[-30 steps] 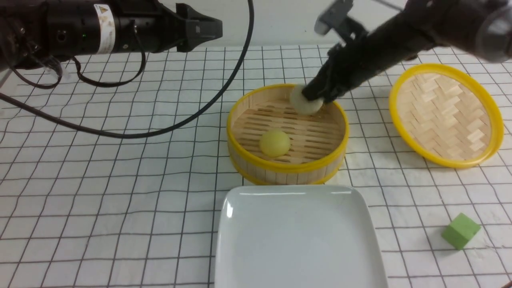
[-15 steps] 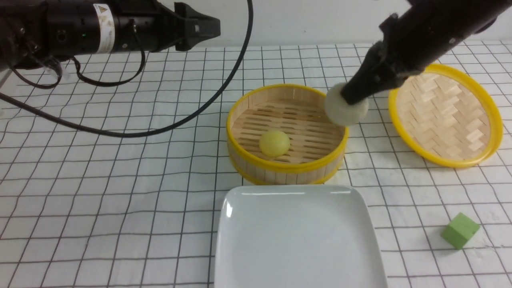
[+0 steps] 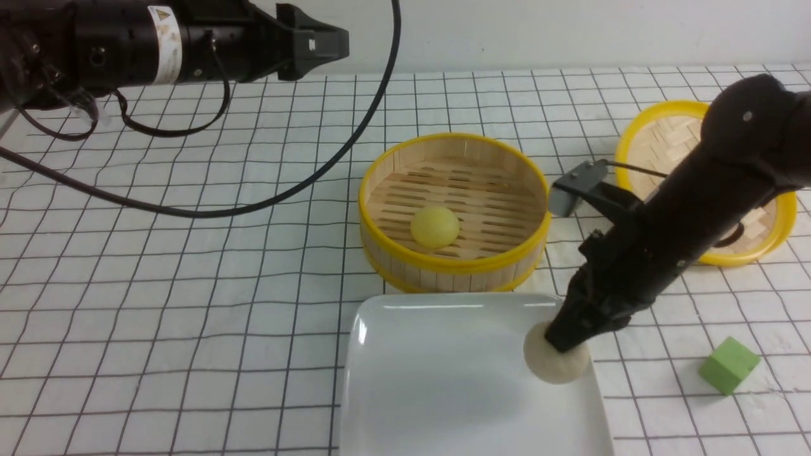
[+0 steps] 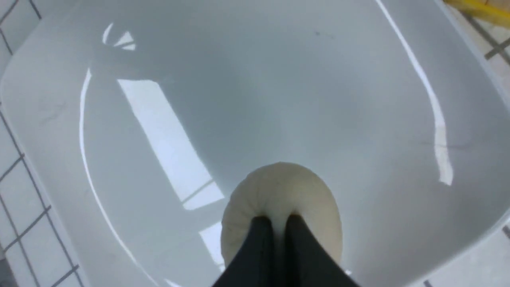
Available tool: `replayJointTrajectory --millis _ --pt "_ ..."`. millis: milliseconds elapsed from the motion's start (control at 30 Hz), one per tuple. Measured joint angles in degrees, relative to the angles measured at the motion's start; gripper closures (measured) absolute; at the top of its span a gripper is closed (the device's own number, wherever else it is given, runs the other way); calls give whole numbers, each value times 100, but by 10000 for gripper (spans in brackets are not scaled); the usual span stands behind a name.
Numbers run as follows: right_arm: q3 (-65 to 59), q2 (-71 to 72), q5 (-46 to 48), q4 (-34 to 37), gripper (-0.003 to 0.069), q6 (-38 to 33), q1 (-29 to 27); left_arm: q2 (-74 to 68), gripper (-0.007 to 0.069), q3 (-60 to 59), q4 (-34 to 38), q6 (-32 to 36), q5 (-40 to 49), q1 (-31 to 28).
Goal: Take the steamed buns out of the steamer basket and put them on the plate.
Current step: Use the right arm to put the steamed stuffed bun into the plate, then use the left arm to grab the steamed stuffed bun that is closest to it
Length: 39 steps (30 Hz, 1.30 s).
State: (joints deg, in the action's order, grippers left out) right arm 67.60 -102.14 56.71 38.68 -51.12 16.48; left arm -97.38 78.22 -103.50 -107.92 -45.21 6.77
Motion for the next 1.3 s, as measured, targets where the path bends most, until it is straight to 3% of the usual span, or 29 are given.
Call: replayJointTrajectory --millis 200,633,767,900,933,967,1033,1167,1300 --pt "-45 -6 -485 490 635 -524 0 -85 228 0 0 0 -6 0" --pt "-47 -410 -696 516 605 -863 0 -85 228 0 0 0 -35 0" --pt "-47 -333 -725 516 497 -884 0 -85 228 0 0 0 -35 0" --pt "-47 -56 -923 507 183 -884 0 -85 228 0 0 0 -35 0" --pt "-47 -41 -929 507 156 -884 0 -85 228 0 0 0 -35 0" --pt "-47 85 -946 513 71 -884 0 -85 228 0 0 0 -35 0" --pt "-47 251 -979 513 11 -884 0 -85 228 0 0 0 -35 0" --pt "-47 675 -1116 486 -1 -884 0 -85 228 0 0 1 -42 0" --pt "-57 1721 -1522 322 74 -884 0 -85 228 0 0 1 -86 5"
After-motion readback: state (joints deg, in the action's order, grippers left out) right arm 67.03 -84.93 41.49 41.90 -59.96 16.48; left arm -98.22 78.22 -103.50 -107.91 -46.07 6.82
